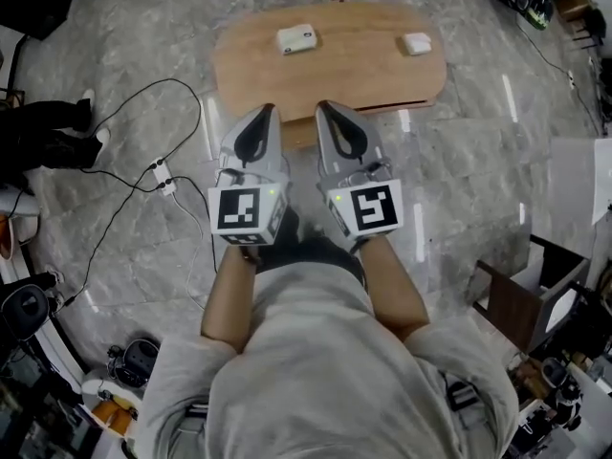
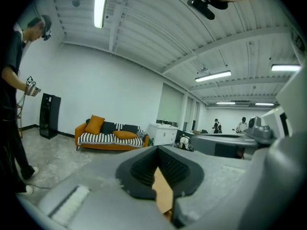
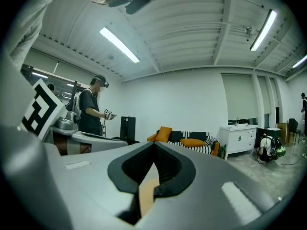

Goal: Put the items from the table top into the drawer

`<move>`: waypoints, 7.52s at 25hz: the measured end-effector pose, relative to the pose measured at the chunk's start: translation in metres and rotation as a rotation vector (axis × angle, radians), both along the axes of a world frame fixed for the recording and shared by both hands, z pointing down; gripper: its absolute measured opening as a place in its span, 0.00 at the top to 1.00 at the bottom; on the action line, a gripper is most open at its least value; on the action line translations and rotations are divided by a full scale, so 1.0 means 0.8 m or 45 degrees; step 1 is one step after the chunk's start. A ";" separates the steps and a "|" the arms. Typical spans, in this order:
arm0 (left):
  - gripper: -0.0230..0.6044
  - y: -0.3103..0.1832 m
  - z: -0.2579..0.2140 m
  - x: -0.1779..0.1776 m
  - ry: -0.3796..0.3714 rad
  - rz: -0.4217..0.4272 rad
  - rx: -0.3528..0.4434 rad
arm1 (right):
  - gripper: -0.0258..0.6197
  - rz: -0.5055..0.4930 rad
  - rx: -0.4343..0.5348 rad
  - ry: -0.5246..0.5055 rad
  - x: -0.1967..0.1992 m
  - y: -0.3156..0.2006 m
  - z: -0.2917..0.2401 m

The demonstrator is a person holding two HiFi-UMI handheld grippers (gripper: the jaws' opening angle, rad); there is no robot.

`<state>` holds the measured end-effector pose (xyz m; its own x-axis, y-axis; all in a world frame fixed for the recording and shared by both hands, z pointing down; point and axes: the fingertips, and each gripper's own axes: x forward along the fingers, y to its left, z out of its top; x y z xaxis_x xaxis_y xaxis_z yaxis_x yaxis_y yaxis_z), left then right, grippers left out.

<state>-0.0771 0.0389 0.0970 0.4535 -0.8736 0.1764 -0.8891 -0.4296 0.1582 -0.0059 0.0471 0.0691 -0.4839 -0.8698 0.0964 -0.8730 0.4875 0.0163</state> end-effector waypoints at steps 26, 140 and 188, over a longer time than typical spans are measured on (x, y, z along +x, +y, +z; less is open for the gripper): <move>0.93 -0.261 0.285 0.042 -0.063 -0.064 -0.299 | 0.95 -0.023 -0.313 0.018 0.058 -0.279 0.294; 0.93 0.006 0.573 0.054 -0.064 -0.086 -0.780 | 0.94 -0.154 -0.886 0.318 0.098 -0.029 0.626; 0.93 0.007 0.653 0.072 -0.125 -0.072 -0.902 | 0.94 -0.200 -1.231 0.411 0.126 -0.046 0.805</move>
<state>-0.0192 0.0441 0.6197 0.3641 -0.5556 0.7474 -0.9313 -0.2063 0.3003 0.0951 0.0104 0.7133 -0.4125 -0.2806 0.8667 -0.8220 0.5248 -0.2213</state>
